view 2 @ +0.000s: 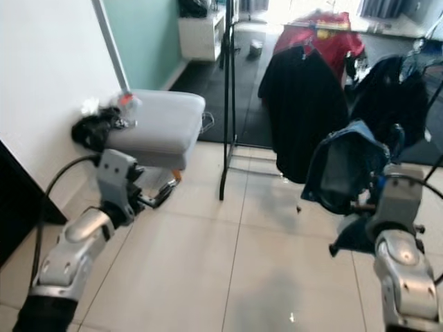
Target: Hang hanger
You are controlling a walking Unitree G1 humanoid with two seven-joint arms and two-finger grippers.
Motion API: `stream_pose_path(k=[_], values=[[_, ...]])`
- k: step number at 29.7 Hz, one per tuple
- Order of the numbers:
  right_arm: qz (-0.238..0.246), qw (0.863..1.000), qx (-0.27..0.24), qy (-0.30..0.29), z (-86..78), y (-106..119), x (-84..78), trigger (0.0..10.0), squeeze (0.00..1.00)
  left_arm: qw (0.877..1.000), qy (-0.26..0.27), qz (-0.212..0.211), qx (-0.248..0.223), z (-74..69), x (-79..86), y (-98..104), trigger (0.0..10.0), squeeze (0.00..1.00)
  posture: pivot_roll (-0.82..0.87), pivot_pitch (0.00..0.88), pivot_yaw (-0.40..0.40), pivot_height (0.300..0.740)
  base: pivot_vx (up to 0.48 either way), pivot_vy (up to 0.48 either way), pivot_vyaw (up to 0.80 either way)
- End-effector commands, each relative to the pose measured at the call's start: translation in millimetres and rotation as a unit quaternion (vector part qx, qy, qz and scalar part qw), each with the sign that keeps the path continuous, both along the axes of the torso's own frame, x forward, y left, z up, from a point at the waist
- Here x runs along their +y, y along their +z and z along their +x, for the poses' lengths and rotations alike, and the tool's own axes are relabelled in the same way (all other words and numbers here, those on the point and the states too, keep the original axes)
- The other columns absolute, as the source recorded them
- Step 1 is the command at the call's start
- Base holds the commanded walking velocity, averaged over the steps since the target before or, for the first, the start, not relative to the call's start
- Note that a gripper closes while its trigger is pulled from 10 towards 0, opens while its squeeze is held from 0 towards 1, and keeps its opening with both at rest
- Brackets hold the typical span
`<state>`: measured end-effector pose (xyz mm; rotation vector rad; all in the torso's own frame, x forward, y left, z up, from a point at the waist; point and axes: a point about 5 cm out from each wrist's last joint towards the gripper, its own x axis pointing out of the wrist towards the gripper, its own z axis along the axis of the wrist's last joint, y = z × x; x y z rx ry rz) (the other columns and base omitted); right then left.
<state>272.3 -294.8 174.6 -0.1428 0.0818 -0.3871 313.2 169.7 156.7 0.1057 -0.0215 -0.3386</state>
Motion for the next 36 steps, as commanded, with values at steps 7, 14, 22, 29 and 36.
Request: stream_pose_path(k=[7, 14, 22, 29, 36], values=[[-0.009, 0.999, -0.032, -0.024, -5.0, 13.7, -11.9, 10.0, 0.00, 1.000, -0.012, 0.016, 0.000, 0.1, -12.3, 2.1, 10.0, 0.00, -0.08, 0.104, -0.009, 0.740, 0.480, 0.000, -0.80], [-0.015, 0.999, -0.040, -0.008, -3.7, 17.1, -9.8, 10.0, 0.00, 1.000, -0.006, 0.020, 0.004, 0.0, -14.5, 1.1, 10.0, 0.00, -0.08, 0.104, -0.008, 0.740, 0.480, 0.000, -0.57], [0.003, 0.991, -0.056, 0.123, -0.1, 28.2, 17.5, 10.0, 0.00, 0.999, 0.037, 0.032, 0.005, 5.0, -6.0, 0.8, 10.0, 0.00, -0.09, 0.100, -0.011, 0.740, 0.480, 0.000, 0.39], [0.009, 0.984, -0.125, 0.127, -0.1, 59.5, 12.1, 10.0, 0.00, 0.999, 0.043, 0.033, 0.007, 6.1, -5.9, 0.0, 10.0, 0.00, -0.09, 0.098, -0.009, 0.740, 0.480, 0.000, 0.77], [0.008, 0.982, -0.151, 0.108, -2.2, 71.3, 2.8, 10.0, 0.00, 0.999, 0.035, 0.021, 0.012, 7.1, -11.6, -1.0, 10.0, 0.00, -0.09, 0.097, -0.010, 0.740, 0.417, 0.000, 0.32]])
